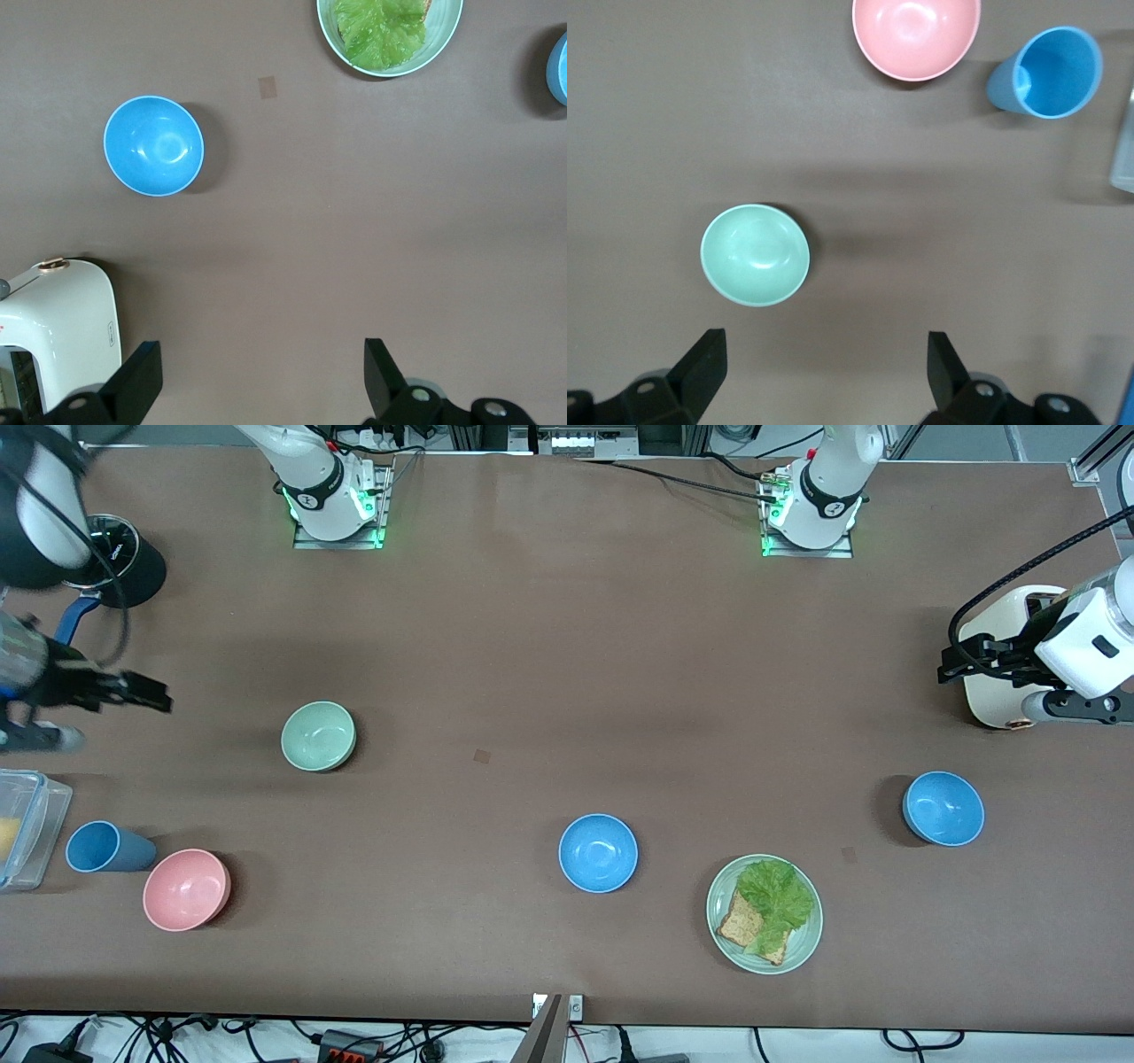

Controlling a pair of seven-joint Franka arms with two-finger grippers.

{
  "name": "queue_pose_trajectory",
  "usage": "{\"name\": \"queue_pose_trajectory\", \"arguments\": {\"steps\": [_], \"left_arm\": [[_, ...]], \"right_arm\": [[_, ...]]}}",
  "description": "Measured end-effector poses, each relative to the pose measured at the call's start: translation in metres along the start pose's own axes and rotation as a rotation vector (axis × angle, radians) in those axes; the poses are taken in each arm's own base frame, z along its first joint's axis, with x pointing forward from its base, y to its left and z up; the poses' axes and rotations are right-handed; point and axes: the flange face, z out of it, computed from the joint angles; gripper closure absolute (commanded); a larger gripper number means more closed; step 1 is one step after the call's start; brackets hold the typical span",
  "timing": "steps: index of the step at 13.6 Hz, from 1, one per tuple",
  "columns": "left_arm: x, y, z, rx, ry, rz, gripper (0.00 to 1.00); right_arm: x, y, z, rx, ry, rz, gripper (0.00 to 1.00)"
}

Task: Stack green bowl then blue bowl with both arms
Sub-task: 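Reach the right gripper toward the pale green bowl, then lower the right gripper and grasp the green bowl's rim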

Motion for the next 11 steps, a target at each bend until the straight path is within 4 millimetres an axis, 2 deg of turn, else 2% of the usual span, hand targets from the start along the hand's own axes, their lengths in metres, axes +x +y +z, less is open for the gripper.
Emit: {"name": "queue_pose_trajectory", "arguments": {"steps": [3,7,11], "left_arm": [[0.000,0.001,0.000,0.000,0.000,0.001,0.00],[0.000,0.001,0.004,-0.001,-0.018,0.001,0.00],[0.002,0.004,0.008,-0.002,-0.027,0.008,0.00]], "right_arm": [[0.017,-0.009,0.071,0.002,-0.044,-0.016,0.00],[0.029,-0.019,0.149,0.006,-0.138,-0.033,0.00],[0.034,-0.041,0.211,0.003,-0.215,-0.068,0.00]]}}
